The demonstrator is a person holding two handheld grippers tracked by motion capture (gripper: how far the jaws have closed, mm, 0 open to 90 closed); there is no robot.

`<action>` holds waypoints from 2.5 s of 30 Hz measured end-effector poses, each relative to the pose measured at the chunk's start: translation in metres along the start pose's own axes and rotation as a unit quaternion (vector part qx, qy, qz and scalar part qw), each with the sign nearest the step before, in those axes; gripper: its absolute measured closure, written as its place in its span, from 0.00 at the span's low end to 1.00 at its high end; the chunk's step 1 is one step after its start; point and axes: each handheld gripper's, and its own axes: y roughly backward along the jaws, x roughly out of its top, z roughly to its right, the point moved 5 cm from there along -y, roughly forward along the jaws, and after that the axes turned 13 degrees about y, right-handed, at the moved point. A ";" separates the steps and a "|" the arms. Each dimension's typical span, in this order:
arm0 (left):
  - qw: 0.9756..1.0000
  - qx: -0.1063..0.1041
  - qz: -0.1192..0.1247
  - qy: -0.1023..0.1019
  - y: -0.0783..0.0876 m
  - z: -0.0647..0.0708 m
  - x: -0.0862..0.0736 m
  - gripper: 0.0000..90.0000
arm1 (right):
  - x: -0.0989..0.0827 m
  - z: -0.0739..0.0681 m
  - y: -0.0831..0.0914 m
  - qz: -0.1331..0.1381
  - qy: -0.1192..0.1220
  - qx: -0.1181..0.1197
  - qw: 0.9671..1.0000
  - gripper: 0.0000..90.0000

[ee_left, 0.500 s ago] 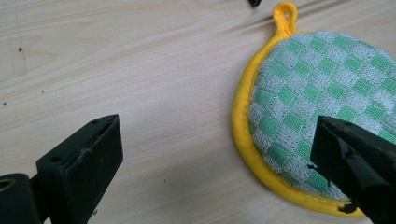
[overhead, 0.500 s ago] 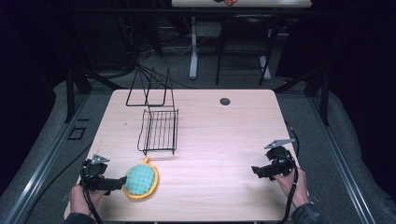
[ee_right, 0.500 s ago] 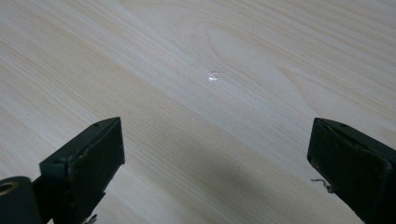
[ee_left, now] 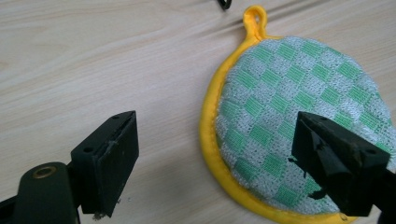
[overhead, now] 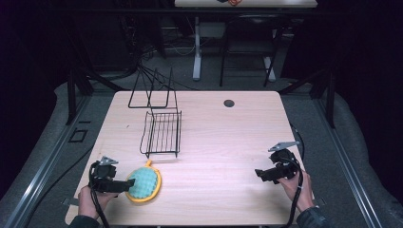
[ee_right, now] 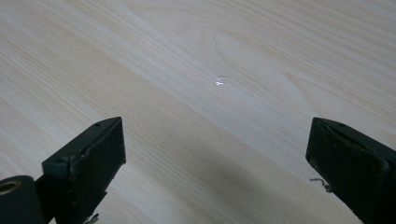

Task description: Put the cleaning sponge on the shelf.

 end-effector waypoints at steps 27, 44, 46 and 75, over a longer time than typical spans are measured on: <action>1.000 -0.017 -0.018 0.006 -0.009 0.016 -0.004 0.84 | 0.002 -0.002 0.001 0.002 0.005 0.002 1.000 0.06; 0.999 0.007 0.000 -0.032 -0.005 0.021 -0.004 0.95 | 0.002 -0.001 0.001 0.001 0.005 0.003 1.000 0.07; 0.999 0.005 0.002 -0.038 -0.003 0.022 -0.003 0.95 | 0.002 -0.001 0.001 0.001 0.006 0.003 1.000 0.07; 0.998 -0.025 0.036 -0.047 0.022 0.028 0.001 0.97 | 0.001 0.000 0.000 -0.003 0.006 0.002 1.000 0.07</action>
